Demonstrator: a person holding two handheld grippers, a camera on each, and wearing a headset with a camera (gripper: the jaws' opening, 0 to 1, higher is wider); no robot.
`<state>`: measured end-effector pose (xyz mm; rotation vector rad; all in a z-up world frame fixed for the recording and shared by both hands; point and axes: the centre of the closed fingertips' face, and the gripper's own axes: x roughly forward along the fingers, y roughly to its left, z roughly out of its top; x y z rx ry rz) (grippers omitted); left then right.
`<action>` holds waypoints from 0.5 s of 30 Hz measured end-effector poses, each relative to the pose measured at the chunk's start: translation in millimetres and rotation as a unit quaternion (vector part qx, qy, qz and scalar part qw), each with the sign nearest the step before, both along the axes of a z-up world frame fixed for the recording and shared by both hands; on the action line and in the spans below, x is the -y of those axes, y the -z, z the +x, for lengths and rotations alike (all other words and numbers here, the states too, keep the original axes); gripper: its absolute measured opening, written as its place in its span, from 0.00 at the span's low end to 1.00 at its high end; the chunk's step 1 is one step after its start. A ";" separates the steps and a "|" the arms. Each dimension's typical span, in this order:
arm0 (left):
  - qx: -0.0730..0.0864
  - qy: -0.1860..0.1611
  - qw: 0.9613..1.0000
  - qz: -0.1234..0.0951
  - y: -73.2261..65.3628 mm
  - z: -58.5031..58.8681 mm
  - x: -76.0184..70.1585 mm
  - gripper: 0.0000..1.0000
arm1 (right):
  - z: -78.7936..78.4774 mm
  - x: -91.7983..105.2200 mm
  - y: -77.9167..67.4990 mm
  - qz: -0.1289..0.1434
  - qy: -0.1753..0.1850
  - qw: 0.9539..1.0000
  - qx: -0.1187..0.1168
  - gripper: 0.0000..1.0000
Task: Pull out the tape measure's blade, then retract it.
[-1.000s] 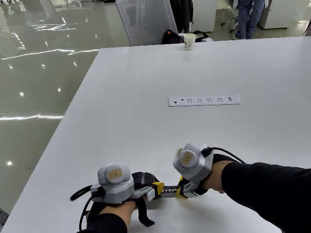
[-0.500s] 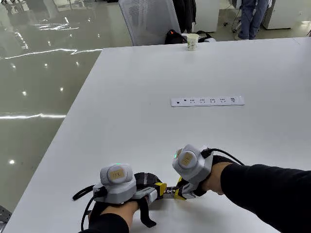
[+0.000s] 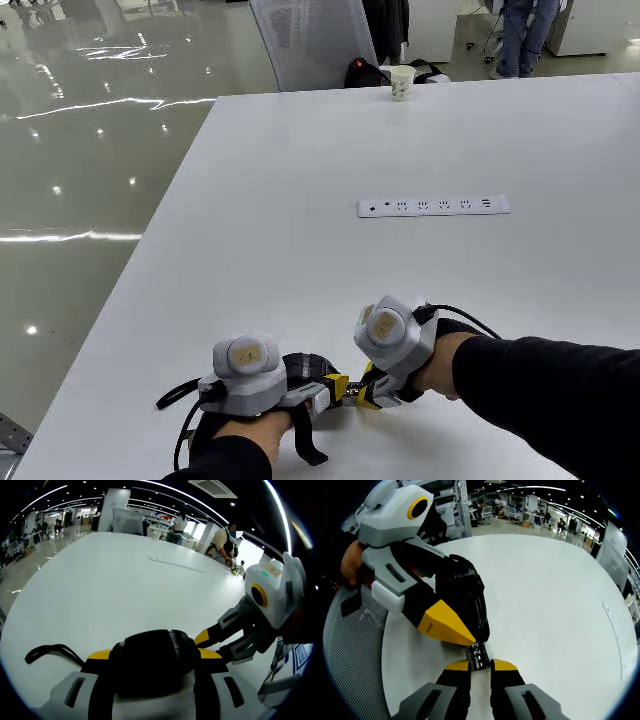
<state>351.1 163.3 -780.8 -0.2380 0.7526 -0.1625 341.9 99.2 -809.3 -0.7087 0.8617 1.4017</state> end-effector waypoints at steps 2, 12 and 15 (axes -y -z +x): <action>0.000 0.000 1.000 0.000 -0.1 0.3 -0.2 0.59 | 0.4 -1.2 -0.4 0.003 0.002 1.000 -0.006 0.11; 0.001 0.001 1.000 -0.001 -0.9 -0.4 0.4 0.59 | -4.4 -13.4 -1.8 0.019 -0.012 1.000 -0.007 0.11; 0.001 0.002 1.000 -0.001 -1.1 -0.8 0.8 0.59 | -5.4 -16.5 -2.1 0.020 -0.014 1.000 -0.005 0.11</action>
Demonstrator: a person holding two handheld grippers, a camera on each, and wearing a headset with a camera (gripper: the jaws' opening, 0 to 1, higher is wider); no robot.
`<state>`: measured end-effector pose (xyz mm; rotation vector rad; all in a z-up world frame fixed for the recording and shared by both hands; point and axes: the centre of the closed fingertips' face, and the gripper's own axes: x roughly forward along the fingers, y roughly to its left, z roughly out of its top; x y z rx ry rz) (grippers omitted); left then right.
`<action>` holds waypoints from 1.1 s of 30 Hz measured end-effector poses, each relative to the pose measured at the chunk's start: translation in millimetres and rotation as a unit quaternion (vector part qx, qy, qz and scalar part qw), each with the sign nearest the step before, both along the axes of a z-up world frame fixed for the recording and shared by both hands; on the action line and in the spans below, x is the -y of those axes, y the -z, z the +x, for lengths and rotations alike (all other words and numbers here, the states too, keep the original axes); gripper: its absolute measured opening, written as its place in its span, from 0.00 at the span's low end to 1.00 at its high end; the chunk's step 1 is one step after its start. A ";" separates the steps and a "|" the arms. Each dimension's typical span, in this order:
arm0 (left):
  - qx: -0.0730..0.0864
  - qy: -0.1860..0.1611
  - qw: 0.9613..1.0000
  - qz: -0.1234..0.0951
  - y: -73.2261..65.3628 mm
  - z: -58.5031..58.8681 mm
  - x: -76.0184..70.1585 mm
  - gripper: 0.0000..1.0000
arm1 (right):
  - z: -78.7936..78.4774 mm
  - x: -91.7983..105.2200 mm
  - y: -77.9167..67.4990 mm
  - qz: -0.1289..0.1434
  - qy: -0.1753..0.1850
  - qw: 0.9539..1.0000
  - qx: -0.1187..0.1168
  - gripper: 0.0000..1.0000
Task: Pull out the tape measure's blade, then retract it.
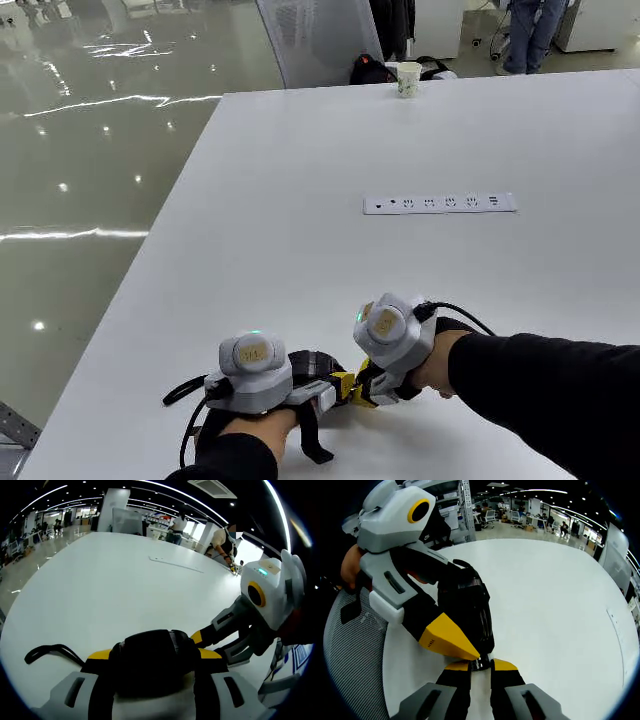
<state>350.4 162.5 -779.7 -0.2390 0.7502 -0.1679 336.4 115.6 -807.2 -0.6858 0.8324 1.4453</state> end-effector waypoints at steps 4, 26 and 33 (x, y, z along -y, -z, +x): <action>0.001 0.000 1.000 0.000 -0.2 0.2 0.0 0.60 | 1.0 1.2 -0.4 0.000 -0.006 1.000 0.002 0.12; 0.020 0.039 0.998 0.036 -6.8 3.7 0.1 0.62 | 4.8 7.4 -4.7 0.010 0.039 0.999 0.021 0.15; 0.038 0.078 0.995 0.040 -14.8 4.1 0.2 0.62 | 5.1 26.8 -12.3 0.030 0.066 0.997 0.022 0.15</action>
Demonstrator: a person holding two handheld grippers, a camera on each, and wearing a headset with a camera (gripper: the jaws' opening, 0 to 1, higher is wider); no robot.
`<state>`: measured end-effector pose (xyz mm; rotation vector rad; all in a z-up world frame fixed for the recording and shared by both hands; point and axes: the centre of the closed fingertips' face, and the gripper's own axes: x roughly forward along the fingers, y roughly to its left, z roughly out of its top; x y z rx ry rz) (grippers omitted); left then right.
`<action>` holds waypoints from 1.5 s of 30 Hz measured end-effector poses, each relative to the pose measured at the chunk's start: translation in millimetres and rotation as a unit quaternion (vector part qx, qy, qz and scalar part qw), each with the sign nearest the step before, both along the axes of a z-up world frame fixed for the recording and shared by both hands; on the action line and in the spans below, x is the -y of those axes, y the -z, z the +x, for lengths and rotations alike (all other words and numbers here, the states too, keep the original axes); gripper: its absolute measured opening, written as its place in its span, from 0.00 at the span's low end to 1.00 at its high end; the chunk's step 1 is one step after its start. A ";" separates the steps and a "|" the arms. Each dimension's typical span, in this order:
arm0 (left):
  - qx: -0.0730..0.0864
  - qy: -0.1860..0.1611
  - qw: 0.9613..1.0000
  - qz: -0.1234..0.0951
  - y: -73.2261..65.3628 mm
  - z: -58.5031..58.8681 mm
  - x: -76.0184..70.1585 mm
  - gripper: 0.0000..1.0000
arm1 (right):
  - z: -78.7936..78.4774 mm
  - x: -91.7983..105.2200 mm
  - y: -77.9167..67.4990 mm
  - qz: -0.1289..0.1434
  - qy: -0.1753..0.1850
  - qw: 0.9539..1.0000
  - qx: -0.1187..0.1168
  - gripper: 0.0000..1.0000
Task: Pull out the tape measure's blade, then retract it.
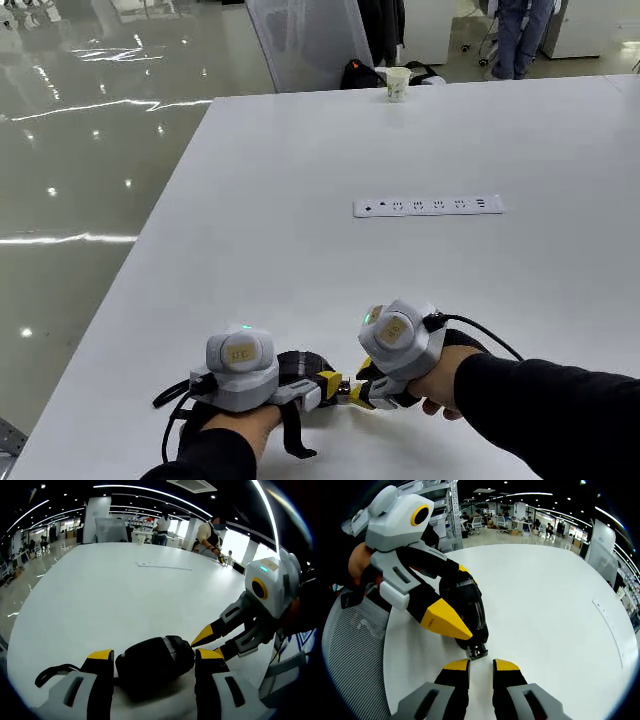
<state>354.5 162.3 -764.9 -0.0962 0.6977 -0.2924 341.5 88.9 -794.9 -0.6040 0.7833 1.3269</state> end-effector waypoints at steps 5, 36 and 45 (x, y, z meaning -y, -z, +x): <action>0.005 0.051 0.999 -0.007 -0.6 -6.8 10.8 0.76 | -1.0 17.3 -6.3 0.015 0.024 1.000 -0.004 0.15; 0.010 0.188 0.982 0.003 -12.9 -78.6 -8.0 0.99 | -48.6 154.3 -22.4 0.056 0.118 0.991 0.007 0.46; -0.010 0.178 0.984 0.001 -13.8 -89.9 -33.6 0.99 | -48.0 182.5 -29.4 0.062 0.146 0.987 -0.002 0.62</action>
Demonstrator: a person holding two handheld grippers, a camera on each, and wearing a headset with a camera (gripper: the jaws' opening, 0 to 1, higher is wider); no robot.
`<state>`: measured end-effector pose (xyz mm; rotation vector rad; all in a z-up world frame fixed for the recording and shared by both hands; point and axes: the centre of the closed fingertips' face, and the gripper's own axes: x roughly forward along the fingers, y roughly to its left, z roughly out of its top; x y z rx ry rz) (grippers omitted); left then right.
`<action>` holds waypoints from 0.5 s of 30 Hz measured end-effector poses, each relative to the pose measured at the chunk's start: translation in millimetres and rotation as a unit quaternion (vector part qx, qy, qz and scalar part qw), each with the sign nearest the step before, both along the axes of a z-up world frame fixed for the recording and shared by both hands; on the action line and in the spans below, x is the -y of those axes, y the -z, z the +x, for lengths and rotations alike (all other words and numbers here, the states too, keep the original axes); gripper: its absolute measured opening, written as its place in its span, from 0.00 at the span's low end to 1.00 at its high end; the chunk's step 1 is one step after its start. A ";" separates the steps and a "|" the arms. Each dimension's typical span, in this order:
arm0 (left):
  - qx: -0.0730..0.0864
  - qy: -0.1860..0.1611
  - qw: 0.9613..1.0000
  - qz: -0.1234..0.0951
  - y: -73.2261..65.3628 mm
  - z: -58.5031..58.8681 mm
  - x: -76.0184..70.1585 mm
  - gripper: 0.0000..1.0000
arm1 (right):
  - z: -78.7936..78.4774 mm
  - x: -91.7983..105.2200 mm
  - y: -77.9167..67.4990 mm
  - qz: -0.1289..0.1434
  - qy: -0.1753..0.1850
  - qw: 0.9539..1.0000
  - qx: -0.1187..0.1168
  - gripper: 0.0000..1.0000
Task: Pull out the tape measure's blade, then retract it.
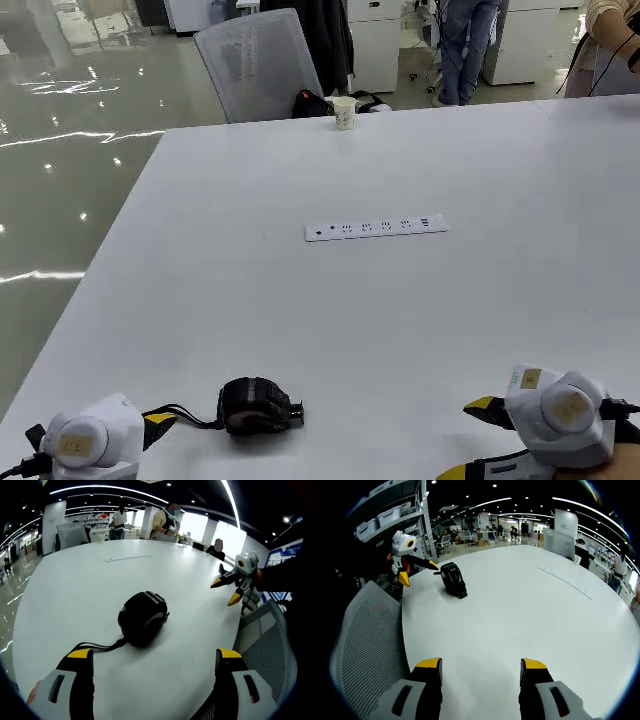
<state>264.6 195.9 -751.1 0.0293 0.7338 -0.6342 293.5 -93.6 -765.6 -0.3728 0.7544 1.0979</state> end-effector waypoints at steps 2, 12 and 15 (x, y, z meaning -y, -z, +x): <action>-0.004 -0.002 1.000 0.002 1.0 -1.8 -4.9 0.99 | -1.4 5.2 -0.4 0.000 0.004 1.000 0.002 0.65; -0.006 -0.009 1.000 0.010 -2.5 -12.0 -26.8 0.99 | -12.0 34.8 -2.4 -0.004 0.014 1.000 -0.005 0.84; -0.004 -0.016 1.000 0.012 -3.3 -13.1 -32.3 0.99 | -8.2 46.1 -3.5 -0.003 0.028 1.000 -0.003 0.87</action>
